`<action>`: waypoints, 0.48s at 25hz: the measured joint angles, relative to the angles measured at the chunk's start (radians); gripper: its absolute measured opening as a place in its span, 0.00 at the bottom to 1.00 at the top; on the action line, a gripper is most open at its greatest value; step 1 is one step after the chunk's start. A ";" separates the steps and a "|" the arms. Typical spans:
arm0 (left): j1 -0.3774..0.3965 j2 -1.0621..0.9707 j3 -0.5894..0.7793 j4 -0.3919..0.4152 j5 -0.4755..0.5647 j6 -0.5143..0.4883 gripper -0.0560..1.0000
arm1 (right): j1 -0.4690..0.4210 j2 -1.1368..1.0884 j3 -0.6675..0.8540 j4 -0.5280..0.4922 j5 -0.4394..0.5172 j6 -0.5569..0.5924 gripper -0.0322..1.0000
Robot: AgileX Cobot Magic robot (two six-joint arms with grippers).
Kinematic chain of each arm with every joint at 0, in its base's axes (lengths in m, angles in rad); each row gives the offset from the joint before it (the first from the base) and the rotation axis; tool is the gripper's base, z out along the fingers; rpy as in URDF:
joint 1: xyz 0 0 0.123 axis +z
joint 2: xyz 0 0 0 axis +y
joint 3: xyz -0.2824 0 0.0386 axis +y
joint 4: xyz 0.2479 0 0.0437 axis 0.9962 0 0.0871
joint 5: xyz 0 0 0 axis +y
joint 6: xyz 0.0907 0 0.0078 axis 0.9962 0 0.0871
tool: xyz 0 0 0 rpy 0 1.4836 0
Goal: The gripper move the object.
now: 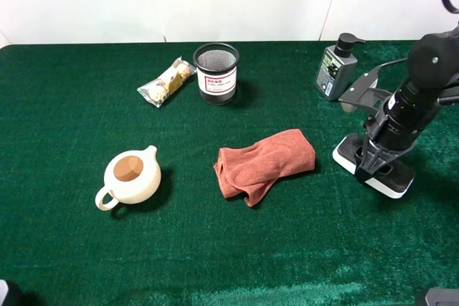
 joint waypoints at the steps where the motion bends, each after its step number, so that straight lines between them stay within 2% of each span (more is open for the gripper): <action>1: 0.000 0.000 0.000 0.000 0.000 0.000 0.99 | 0.000 -0.012 0.000 0.000 0.009 0.005 0.47; 7: 0.000 0.000 0.000 0.000 0.000 0.000 0.99 | 0.000 -0.080 -0.021 0.003 0.086 0.038 0.47; 12: 0.000 0.000 0.000 0.000 0.000 0.000 0.99 | 0.000 -0.135 -0.063 0.006 0.192 0.077 0.47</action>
